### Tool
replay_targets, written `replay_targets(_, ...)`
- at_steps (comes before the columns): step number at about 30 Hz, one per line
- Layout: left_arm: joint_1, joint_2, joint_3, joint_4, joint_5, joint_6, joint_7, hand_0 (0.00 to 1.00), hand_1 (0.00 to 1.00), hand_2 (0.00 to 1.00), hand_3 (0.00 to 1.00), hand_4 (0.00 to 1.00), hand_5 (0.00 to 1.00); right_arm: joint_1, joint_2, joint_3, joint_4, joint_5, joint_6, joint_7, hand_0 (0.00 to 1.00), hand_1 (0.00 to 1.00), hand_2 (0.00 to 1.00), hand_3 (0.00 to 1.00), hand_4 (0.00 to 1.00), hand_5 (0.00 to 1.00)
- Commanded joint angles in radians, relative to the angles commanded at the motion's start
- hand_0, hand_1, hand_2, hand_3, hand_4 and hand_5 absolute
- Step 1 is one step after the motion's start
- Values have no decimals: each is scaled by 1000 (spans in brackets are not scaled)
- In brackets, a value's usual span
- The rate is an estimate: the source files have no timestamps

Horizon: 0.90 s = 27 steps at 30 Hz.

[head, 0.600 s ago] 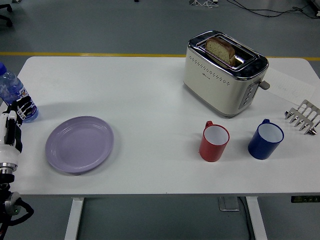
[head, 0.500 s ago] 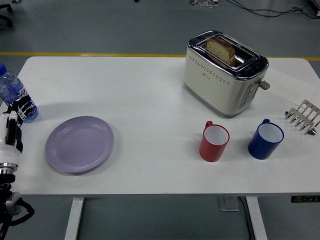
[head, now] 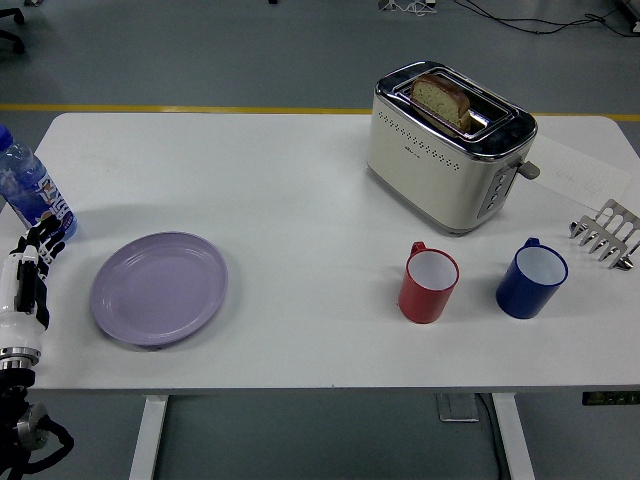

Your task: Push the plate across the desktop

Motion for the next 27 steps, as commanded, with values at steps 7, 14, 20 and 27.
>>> replay_targets(7,-7,-24,11,15,-9,5,0,866,878,891,830,515,998,-3,-1,-2,0,-3,-1,1,520,483,587,556,292,356)
replay_targets(14,-20,-46,21,24,-12,6,0,866,878,890,829,511,998,-2,-1,-7,0,3,-2,3,520,483,587,556,292,357)
replay_targets(20,-35,-60,32,43,-14,8,0,866,878,891,830,510,998,-1,-1,-12,0,6,-3,4,521,483,587,556,291,356)
replay_targets(27,-46,-75,48,48,-18,9,0,866,878,892,832,509,998,-1,-1,-13,0,6,-4,5,521,483,587,556,289,355)
